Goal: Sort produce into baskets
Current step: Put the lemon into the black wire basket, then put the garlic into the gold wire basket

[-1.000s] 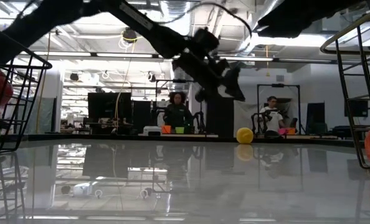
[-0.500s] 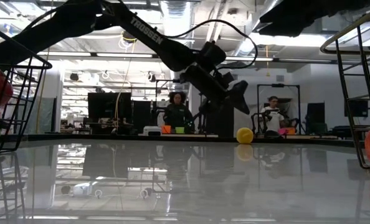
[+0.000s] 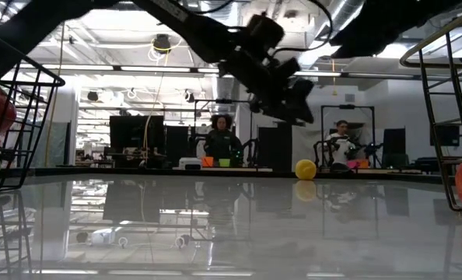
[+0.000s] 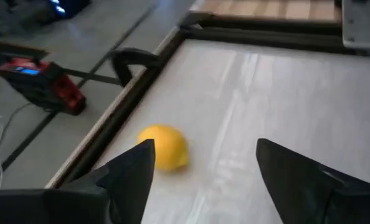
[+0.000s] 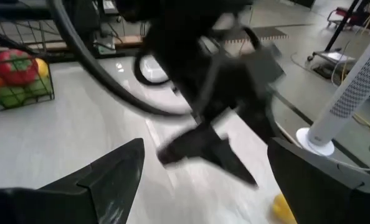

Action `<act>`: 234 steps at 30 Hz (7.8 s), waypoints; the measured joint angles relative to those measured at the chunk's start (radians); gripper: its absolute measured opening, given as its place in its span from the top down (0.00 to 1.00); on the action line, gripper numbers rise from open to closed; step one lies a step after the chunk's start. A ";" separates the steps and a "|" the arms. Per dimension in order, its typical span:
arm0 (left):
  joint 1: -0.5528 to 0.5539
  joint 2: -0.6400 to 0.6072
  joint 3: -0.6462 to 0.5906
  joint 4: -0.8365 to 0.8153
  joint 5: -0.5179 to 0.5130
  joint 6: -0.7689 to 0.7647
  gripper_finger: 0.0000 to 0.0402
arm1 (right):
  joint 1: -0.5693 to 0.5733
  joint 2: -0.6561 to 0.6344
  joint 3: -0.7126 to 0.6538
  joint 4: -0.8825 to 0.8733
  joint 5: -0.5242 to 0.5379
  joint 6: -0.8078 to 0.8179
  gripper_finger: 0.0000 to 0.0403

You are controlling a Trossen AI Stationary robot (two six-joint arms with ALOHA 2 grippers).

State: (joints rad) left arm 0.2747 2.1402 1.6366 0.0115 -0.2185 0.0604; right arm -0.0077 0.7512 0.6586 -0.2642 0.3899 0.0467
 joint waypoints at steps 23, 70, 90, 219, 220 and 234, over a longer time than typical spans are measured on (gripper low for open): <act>-0.270 -0.543 -0.892 0.546 -0.094 -0.233 0.41 | -0.379 0.536 -0.002 0.257 0.092 0.244 0.09; -0.410 -0.544 -0.907 0.564 -0.186 -0.167 0.41 | -0.386 1.195 -0.179 1.306 0.392 0.235 0.02; -0.410 -0.544 -0.907 0.575 -0.187 -0.174 0.41 | -0.380 1.201 -0.068 1.130 0.452 0.209 0.14; -0.476 -1.319 -0.822 0.037 -0.137 -0.147 0.41 | 0.262 1.141 0.944 -0.468 -0.158 0.057 0.08; -0.476 -1.305 -0.822 0.040 -0.140 -0.142 0.41 | 0.266 1.093 0.895 -0.496 -0.130 0.095 0.08; -0.475 -1.171 -0.822 0.228 -0.259 0.016 0.41 | 0.204 0.489 0.387 -0.916 -0.257 0.945 0.08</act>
State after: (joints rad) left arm -0.2005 0.9695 0.8143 0.2396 -0.4778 0.0764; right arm 0.1968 1.2398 1.0457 -1.1804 0.1331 0.9922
